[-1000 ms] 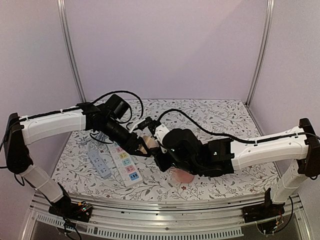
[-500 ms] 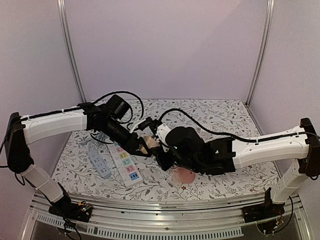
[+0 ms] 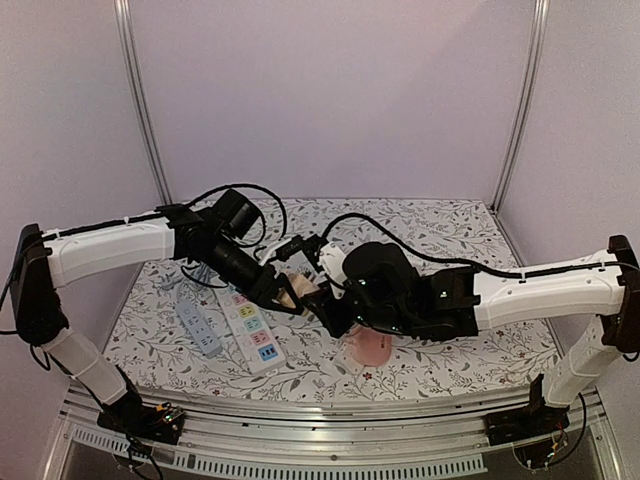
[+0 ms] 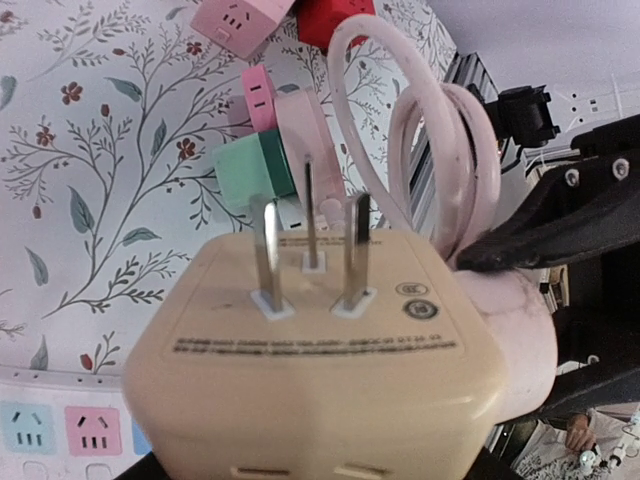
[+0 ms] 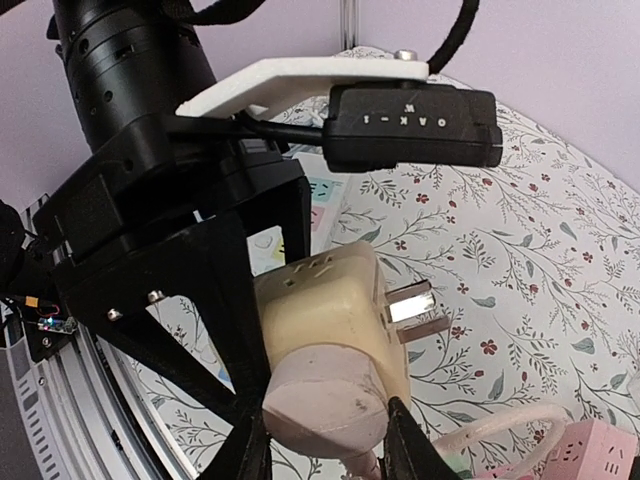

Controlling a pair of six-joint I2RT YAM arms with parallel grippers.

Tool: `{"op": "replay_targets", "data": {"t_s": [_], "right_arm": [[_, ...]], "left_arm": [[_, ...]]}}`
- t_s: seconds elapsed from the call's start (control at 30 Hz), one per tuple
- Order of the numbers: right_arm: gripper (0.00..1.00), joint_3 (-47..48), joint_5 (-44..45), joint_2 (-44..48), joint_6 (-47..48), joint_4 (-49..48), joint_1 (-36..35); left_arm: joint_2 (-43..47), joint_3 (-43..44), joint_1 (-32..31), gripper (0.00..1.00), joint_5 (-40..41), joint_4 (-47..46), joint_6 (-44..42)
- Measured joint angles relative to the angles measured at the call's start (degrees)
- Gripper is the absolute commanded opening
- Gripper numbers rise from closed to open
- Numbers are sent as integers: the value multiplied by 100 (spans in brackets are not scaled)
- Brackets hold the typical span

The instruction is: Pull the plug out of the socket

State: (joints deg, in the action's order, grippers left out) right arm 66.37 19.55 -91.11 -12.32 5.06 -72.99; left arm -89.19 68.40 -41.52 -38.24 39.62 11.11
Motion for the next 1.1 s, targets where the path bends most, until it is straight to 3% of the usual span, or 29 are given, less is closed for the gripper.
{"op": "replay_targets", "data": {"t_s": [0.2,0.27,0.3,0.53,1.1], "right_arm": [[2,20,-125,120,236,114,-50],[27,37,-83,122,247,151,-66],[32,39,-50,127,243,162,-79],[54,-4,-44,389,243,289,-155],[62,-111,-236,595,584,354,-177]], "left_arm": [[-26,2,79,0,-391,7,-15],[-48,2,90,0,-463,11,-35],[-59,2,96,0,-505,4,-42],[-118,11,186,0,-671,-26,-76],[-173,13,160,0,-1266,76,-372]]}}
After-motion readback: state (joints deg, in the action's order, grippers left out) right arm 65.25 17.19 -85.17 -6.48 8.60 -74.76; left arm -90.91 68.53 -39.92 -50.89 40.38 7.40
